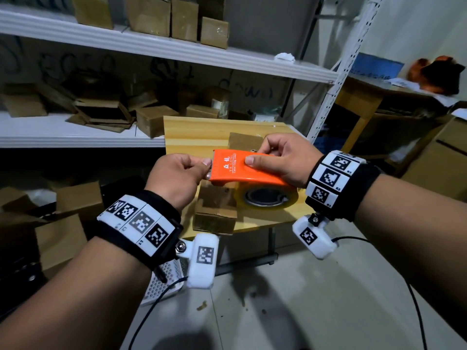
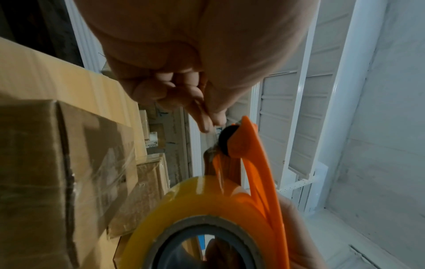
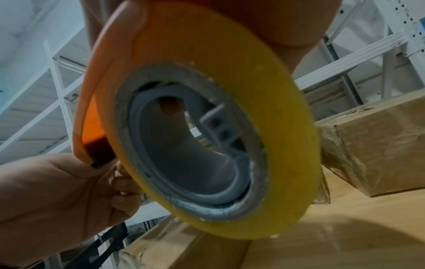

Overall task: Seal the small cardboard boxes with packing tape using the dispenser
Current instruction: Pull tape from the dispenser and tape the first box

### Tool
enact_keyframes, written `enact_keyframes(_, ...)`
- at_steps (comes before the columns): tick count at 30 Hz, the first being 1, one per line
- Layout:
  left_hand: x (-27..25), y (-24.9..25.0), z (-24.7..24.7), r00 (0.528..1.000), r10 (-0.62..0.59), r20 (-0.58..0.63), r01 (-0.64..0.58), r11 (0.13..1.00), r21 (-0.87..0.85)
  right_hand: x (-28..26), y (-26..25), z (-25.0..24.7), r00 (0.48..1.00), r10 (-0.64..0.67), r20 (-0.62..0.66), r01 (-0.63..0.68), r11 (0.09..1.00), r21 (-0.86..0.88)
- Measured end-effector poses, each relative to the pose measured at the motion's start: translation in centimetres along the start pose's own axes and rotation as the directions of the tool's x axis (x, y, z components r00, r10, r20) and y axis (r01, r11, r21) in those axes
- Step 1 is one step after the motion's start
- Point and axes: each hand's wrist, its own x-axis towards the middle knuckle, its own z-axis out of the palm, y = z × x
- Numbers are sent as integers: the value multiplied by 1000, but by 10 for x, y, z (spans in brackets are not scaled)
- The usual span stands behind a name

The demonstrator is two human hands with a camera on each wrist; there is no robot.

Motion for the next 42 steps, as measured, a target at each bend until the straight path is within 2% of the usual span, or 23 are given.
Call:
enact_keyframes(6, 14, -4, -25, 993, -84, -82, 81, 996, -38, -2, 17, -19, 998, 37, -48, -38, 999, -5)
enact_keyframes(13, 19, -7, -22, 985, -159, 72, 174, 930, -323, -4, 30, -21, 992, 55, -114, -61, 997, -43)
enact_keyframes(16, 19, -4, -24, 974, -200, 106, 226, 898, -378, -4, 35, -22, 990, 79, -119, -84, 996, -37)
enact_keyframes(21, 19, -4, -26, 970, -226, 88, 242, 902, -358, -9, 38, -25, 994, 92, -63, -95, 994, -50)
enact_keyframes(25, 27, -6, -39, 970, -242, 22, 235, 909, -344, -14, 46, -37, 991, 125, -41, -127, 991, -49)
enact_keyframes(30, 30, -9, -40, 959, -283, 26, 277, 909, -311, -16, 54, -42, 989, 144, -46, -145, 989, -20)
enact_keyframes(42, 51, -40, -34, 915, -403, 36, 400, 890, -219, -6, 58, -23, 964, 267, -8, -266, 955, -129)
